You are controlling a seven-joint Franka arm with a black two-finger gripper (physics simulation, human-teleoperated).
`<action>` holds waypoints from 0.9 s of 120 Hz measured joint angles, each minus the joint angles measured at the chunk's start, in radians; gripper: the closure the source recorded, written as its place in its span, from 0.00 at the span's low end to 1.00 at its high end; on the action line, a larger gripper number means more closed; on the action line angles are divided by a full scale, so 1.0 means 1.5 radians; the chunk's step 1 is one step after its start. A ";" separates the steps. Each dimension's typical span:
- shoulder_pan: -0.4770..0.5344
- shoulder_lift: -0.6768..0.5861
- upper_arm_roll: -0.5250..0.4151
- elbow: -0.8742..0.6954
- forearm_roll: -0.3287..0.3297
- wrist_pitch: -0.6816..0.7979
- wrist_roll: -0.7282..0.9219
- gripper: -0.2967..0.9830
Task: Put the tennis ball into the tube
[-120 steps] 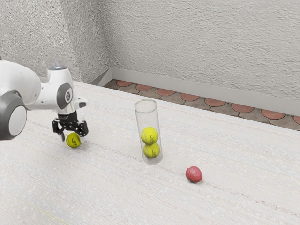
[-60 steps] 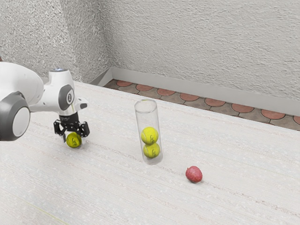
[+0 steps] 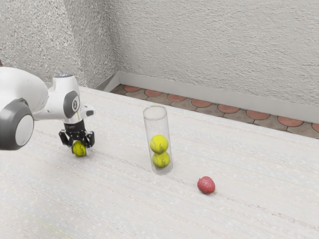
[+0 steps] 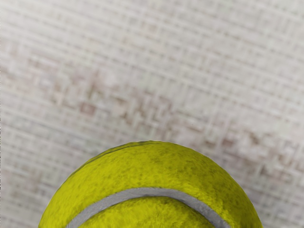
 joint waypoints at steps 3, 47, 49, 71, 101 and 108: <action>0.000 0.000 0.000 0.003 0.000 0.000 0.000 0.45; -0.062 -0.117 -0.020 0.033 0.028 -0.018 -0.001 0.48; -0.065 -0.126 -0.025 0.038 0.034 -0.021 -0.002 0.48; -0.082 -0.165 -0.112 0.173 0.102 -0.091 -0.021 0.50; -0.118 -0.169 -0.180 0.224 0.124 -0.137 -0.047 0.50; -0.129 -0.174 -0.183 0.222 0.125 -0.142 -0.052 0.50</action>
